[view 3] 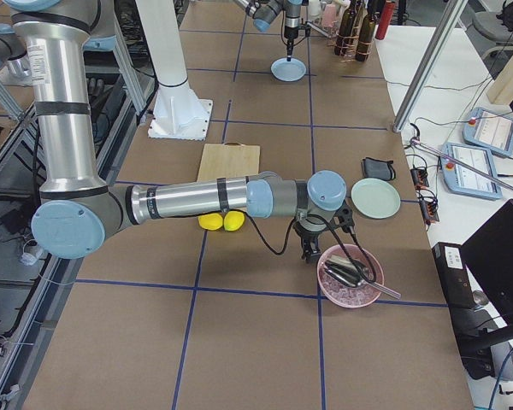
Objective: Pick orange to plate
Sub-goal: 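Push the white plate with the left gripper toward the table center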
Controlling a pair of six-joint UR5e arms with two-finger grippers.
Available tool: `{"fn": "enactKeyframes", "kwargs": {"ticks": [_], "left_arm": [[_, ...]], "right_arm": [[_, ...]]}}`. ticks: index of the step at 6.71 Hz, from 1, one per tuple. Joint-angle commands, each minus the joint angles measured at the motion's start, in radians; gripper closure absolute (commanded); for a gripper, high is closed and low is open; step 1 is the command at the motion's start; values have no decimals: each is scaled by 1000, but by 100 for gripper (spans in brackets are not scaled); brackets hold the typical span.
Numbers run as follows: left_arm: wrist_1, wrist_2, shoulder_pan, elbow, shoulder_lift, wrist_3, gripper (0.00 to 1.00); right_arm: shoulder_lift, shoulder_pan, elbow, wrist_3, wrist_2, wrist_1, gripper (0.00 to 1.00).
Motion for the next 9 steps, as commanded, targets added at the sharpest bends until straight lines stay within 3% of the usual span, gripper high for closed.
{"fn": "enactKeyframes", "kwargs": {"ticks": [1,2,4,6,9], "left_arm": [[2,-72,1,-41,-84,-118,100],[1,-72,9,-41,-172,-286,100],[5,-28,204,-24,-349,-560,100],[-1,114,279,-3,-405,-621,100],[-56,222,331,80,-459,-622,100]], "right_arm": [[-2,0,7,-4,0,3,0],[-18,0,3,6,0,44,0],[-67,0,-5,8,-2,158,0],[-69,0,-3,10,-2,164,0],[-69,0,1,13,1,166,0]]}}
